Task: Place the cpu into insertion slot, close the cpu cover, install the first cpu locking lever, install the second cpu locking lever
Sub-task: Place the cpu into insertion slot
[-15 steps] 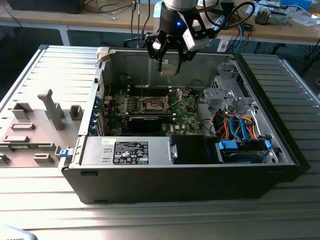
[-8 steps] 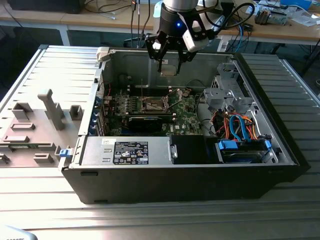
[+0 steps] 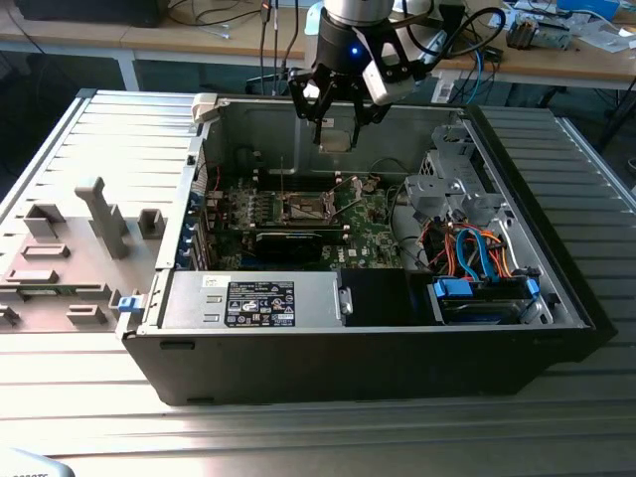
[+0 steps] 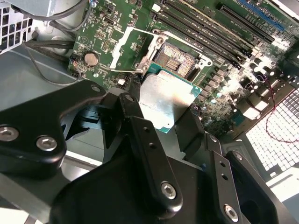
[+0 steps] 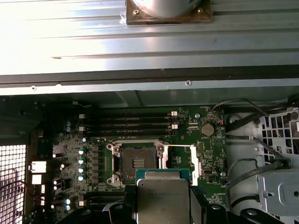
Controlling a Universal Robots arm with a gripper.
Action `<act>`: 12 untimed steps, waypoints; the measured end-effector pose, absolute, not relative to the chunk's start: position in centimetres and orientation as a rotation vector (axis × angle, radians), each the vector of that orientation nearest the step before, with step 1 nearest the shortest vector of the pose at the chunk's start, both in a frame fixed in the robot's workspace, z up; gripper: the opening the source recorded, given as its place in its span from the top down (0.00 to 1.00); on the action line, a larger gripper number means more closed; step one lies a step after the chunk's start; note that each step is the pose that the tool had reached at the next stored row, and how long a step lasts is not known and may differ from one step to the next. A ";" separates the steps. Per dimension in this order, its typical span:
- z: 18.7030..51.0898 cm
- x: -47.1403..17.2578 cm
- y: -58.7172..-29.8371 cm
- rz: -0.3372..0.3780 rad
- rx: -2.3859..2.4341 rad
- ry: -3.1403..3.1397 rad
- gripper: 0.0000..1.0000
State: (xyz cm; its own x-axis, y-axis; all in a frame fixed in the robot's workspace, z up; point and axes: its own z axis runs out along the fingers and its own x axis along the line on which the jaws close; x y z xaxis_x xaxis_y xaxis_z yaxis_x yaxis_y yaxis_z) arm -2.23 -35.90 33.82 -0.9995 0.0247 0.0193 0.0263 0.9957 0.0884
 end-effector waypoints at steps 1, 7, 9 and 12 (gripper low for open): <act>33.8 -2.2 -35.9 -0.139 -0.040 -3.120 0.46; 33.7 -2.2 -35.9 -0.139 -0.040 -3.120 0.46; 33.7 -2.2 -35.9 -0.139 -0.040 -3.120 0.46; 33.6 -2.2 -35.9 -0.139 -0.040 -3.120 0.46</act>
